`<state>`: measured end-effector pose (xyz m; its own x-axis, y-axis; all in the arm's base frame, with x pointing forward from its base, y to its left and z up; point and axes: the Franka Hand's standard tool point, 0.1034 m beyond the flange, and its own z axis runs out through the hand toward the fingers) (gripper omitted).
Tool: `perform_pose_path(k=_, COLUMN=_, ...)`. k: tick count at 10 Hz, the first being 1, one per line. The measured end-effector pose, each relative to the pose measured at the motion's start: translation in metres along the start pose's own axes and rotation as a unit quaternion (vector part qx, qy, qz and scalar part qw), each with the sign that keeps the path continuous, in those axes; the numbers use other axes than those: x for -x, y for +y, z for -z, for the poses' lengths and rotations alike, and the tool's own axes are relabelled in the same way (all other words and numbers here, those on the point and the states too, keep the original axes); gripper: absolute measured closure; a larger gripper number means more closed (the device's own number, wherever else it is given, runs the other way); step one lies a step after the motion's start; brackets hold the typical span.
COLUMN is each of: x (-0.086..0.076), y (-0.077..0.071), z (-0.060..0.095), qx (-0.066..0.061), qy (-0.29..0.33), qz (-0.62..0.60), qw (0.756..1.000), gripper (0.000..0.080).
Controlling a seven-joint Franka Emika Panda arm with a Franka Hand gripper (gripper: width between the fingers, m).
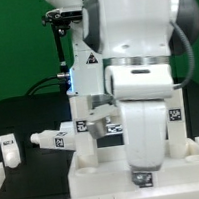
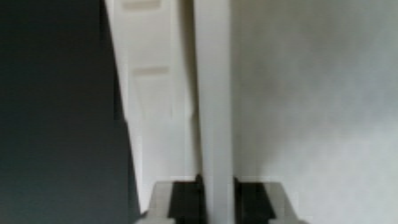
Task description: Assemble desk
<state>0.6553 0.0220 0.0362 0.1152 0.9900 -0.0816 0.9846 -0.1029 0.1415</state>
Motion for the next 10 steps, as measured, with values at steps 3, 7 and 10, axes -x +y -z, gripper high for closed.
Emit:
perform_pose_path(k=3, x=-0.002, y=0.000, z=-0.003, qx=0.000, qy=-0.007, qz=0.005, qw=1.000, gripper=0.0742)
perform_pose_path(k=7, x=0.004, y=-0.002, z=-0.006, qx=0.005, qy=-0.014, qz=0.001, qw=1.000, gripper=0.0742)
perform_pose_path(k=10, x=0.010, y=0.006, z=0.037, qx=0.005, qy=-0.015, qz=-0.026, qw=1.000, gripper=0.0344)
